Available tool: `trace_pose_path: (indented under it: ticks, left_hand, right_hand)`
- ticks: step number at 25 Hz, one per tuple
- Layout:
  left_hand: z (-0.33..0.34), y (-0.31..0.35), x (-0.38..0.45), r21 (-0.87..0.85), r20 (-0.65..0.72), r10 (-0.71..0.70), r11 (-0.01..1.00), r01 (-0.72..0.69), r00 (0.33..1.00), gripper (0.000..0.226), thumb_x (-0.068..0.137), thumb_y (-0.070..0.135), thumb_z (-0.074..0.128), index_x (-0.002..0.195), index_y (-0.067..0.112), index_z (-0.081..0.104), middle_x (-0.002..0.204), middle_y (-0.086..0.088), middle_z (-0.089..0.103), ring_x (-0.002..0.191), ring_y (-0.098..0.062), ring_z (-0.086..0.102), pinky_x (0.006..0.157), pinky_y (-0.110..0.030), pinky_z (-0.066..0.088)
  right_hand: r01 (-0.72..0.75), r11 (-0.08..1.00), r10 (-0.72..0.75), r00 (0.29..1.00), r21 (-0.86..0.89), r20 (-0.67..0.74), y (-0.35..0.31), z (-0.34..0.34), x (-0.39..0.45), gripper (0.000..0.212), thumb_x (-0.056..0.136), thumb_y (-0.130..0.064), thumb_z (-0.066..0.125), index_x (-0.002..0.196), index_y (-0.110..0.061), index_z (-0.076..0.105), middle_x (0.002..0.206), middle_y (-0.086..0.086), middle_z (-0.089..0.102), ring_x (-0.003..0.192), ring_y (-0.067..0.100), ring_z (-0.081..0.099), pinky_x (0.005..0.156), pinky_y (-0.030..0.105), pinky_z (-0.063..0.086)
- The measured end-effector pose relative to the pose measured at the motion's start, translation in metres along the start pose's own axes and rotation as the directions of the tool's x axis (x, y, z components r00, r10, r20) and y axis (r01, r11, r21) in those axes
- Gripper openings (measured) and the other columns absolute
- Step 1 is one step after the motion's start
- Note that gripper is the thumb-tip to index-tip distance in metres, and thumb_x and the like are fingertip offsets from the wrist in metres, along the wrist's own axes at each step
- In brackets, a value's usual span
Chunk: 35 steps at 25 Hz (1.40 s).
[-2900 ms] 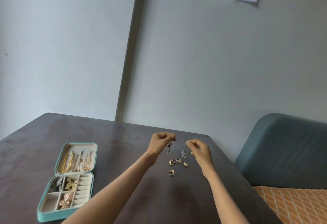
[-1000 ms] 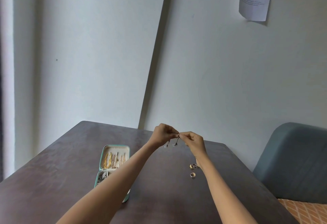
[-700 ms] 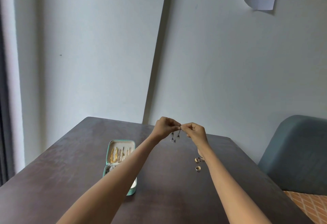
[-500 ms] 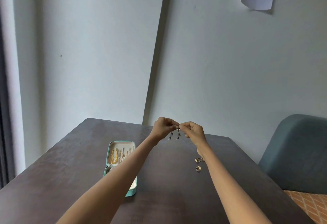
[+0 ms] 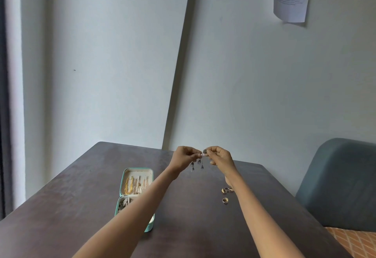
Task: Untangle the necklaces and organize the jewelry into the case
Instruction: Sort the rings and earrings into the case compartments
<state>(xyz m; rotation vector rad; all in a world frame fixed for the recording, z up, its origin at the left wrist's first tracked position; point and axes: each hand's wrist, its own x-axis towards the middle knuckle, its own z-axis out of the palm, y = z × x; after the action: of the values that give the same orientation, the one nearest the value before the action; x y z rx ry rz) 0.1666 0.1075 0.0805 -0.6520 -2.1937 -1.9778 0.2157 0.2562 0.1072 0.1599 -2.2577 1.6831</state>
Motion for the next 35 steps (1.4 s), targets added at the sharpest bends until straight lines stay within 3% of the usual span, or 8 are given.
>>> trace_pose_path:
  ticks: [8, 12, 16, 21, 24, 28, 32, 35]
  left_hand:
    - [0.002, 0.004, -0.004, -0.049, 0.087, 0.021, 0.999, -0.017, 0.996, 0.011, 0.083, 0.011, 0.07, 0.089, 0.001, 0.072, 0.078, -0.004, 0.068, 0.068, -0.005, 0.058, 0.069, -0.014, 0.048]
    - [0.002, 0.0, -0.006, -0.043, 0.134, 0.004, 0.999, 0.001, 0.991, 0.007, 0.085, 0.009, 0.068, 0.079, 0.01, 0.071, 0.081, -0.009, 0.07, 0.076, -0.013, 0.062, 0.079, -0.029, 0.051]
    - [0.0, -0.011, -0.003, 0.027, 0.107, -0.006, 1.0, 0.004, 0.994, 0.011, 0.083, 0.013, 0.071, 0.073, 0.017, 0.072, 0.083, -0.013, 0.072, 0.075, -0.015, 0.062, 0.084, -0.035, 0.052]
    - [-0.009, -0.009, -0.003, -0.038, 0.043, -0.01, 0.999, 0.012, 0.999, 0.015, 0.088, 0.008, 0.064, 0.098, 0.0, 0.07, 0.088, -0.01, 0.071, 0.078, -0.016, 0.066, 0.08, -0.023, 0.054]
    - [-0.018, 0.0, -0.005, -0.066, 0.024, -0.009, 0.998, 0.01, 1.0, 0.015, 0.089, 0.01, 0.063, 0.1, 0.001, 0.069, 0.089, -0.009, 0.072, 0.076, -0.015, 0.066, 0.08, -0.023, 0.053]
    - [-0.041, 0.011, -0.011, -0.103, 0.043, -0.004, 0.995, 0.008, 0.999, 0.011, 0.088, 0.012, 0.064, 0.096, 0.005, 0.068, 0.084, -0.004, 0.072, 0.072, -0.014, 0.066, 0.076, -0.024, 0.053]
    - [-0.069, 0.02, -0.034, -0.09, 0.07, -0.055, 0.994, 0.062, 0.996, 0.007, 0.089, 0.012, 0.063, 0.093, 0.008, 0.068, 0.076, 0.003, 0.074, 0.066, -0.009, 0.068, 0.069, -0.024, 0.055]
    - [-0.091, 0.022, -0.051, -0.06, 0.087, -0.108, 0.992, 0.113, 0.99, 0.01, 0.089, 0.009, 0.062, 0.096, 0.005, 0.067, 0.074, 0.002, 0.074, 0.062, -0.011, 0.069, 0.067, -0.025, 0.058]
  right_hand:
    - [-0.003, 0.999, 0.003, 1.0, -0.032, 0.02, 0.0, -0.001, 0.0, 0.011, 0.095, -0.015, 0.052, 0.093, -0.015, 0.063, 0.089, -0.006, 0.061, 0.084, 0.006, 0.054, 0.069, 0.018, 0.045]
    - [-0.005, 1.0, 0.005, 1.0, -0.022, 0.008, 0.001, 0.001, -0.001, 0.011, 0.095, -0.016, 0.052, 0.09, -0.016, 0.062, 0.088, -0.004, 0.061, 0.081, 0.006, 0.054, 0.069, 0.019, 0.045]
    - [-0.009, 1.0, 0.008, 0.999, -0.014, -0.033, -0.002, 0.0, 0.002, 0.011, 0.096, -0.018, 0.05, 0.091, -0.015, 0.06, 0.09, -0.002, 0.066, 0.084, 0.009, 0.06, 0.07, 0.021, 0.046]
    - [-0.031, 1.0, 0.031, 0.998, -0.002, -0.048, 0.001, 0.005, 0.003, 0.009, 0.095, -0.019, 0.048, 0.09, -0.017, 0.055, 0.101, 0.007, 0.07, 0.095, 0.012, 0.065, 0.073, 0.025, 0.048]
    - [-0.032, 0.999, 0.034, 0.998, 0.029, -0.059, 0.0, 0.011, 0.001, 0.009, 0.096, -0.017, 0.046, 0.093, -0.015, 0.055, 0.105, 0.009, 0.068, 0.095, 0.011, 0.063, 0.071, 0.022, 0.048]
    - [-0.033, 0.997, 0.036, 0.999, 0.073, -0.041, -0.002, 0.025, -0.005, 0.01, 0.097, -0.015, 0.045, 0.094, -0.012, 0.054, 0.104, 0.01, 0.067, 0.094, 0.01, 0.064, 0.073, 0.023, 0.049]
    - [-0.085, 0.977, 0.083, 0.996, 0.193, 0.018, -0.011, 0.049, -0.017, 0.011, 0.096, -0.011, 0.046, 0.089, -0.01, 0.054, 0.099, 0.012, 0.066, 0.094, 0.022, 0.064, 0.081, 0.031, 0.05]
    - [-0.113, 0.955, 0.105, 0.994, 0.275, 0.043, -0.02, 0.077, -0.029, 0.013, 0.096, -0.009, 0.043, 0.087, -0.01, 0.051, 0.084, 0.011, 0.068, 0.078, 0.022, 0.064, 0.069, 0.027, 0.05]
